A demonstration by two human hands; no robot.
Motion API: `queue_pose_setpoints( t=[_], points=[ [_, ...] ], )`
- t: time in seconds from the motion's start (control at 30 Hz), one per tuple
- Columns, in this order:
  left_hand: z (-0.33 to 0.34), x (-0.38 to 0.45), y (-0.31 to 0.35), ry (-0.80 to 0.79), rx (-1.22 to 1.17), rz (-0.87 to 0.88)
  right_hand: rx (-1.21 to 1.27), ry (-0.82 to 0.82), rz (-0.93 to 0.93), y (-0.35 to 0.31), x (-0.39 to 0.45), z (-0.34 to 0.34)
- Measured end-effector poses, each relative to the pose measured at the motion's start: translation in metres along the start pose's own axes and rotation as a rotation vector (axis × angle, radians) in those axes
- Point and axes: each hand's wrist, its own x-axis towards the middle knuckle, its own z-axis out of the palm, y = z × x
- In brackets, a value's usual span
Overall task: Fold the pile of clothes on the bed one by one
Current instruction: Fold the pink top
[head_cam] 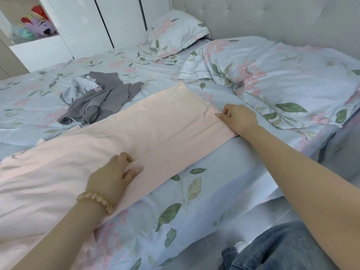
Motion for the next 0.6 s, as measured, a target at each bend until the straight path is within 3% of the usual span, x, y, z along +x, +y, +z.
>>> queue_pose_setpoints(
  t=[0.07, 0.13, 0.2, 0.27, 0.33, 0.37, 0.53, 0.6],
  points=[
    [0.0, -0.002, 0.01, 0.156, 0.148, 0.097, -0.161, 0.045, -0.027, -0.008, -0.003, -0.002],
    [-0.002, -0.004, 0.033, 0.273, 0.156, 0.189, -0.225, 0.151, -0.188, -0.02, -0.011, -0.002],
    [-0.002, -0.003, 0.059, 0.199, 0.054, 0.244, -0.111, 0.221, -0.492, -0.038, -0.024, 0.001],
    [0.009, -0.001, 0.075, -0.032, -0.016, 0.167, 0.039, -0.017, -0.697, -0.057, -0.042, 0.007],
    [0.029, 0.001, 0.077, -0.205, 0.019, 0.083, 0.045, -0.354, -0.661, -0.062, -0.057, 0.018],
    [0.036, 0.001, 0.075, -0.239, 0.03, 0.066, -0.012, -0.415, -0.609, -0.057, -0.058, 0.02],
    [0.039, 0.002, 0.068, -0.258, 0.0, 0.066, -0.096, -0.35, -0.316, -0.01, -0.042, 0.007],
    [0.038, 0.001, 0.068, -0.268, -0.014, 0.072, -0.031, -0.221, -0.279, 0.004, -0.042, -0.001]
  ],
)
